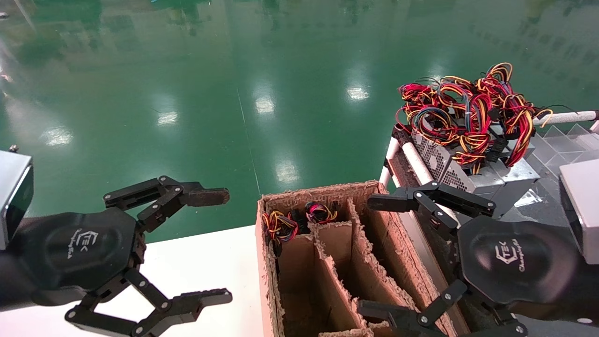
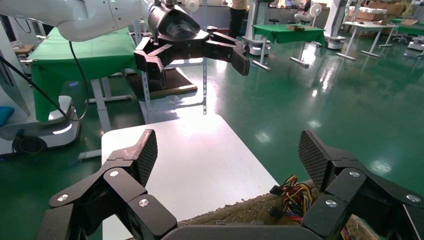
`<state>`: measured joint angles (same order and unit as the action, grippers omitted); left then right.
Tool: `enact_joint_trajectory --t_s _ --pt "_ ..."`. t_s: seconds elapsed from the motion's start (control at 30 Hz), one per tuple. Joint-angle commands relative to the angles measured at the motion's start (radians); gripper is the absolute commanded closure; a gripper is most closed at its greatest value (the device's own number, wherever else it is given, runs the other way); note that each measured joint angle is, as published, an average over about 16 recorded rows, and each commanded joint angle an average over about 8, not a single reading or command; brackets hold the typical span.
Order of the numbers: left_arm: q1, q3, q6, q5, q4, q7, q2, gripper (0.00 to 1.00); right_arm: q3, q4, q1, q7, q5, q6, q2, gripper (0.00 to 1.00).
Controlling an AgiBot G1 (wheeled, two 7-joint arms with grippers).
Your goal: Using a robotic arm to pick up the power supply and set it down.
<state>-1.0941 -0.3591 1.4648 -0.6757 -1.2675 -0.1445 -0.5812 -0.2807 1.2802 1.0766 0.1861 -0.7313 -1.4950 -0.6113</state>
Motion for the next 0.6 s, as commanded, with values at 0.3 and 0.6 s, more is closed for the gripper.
enact_joint_trajectory --t_s 0.3,0.6 --pt "0.000 0.000 0.000 0.000 0.000 0.000 0.000 1.00 0.000 0.000 0.000 0.000 0.000 0.000 0.000 0.00" --pt "0.000 0.000 0.000 0.000 0.000 0.000 0.000 1.00 0.000 0.000 0.000 0.000 0.000 0.000 0.000 0.00"
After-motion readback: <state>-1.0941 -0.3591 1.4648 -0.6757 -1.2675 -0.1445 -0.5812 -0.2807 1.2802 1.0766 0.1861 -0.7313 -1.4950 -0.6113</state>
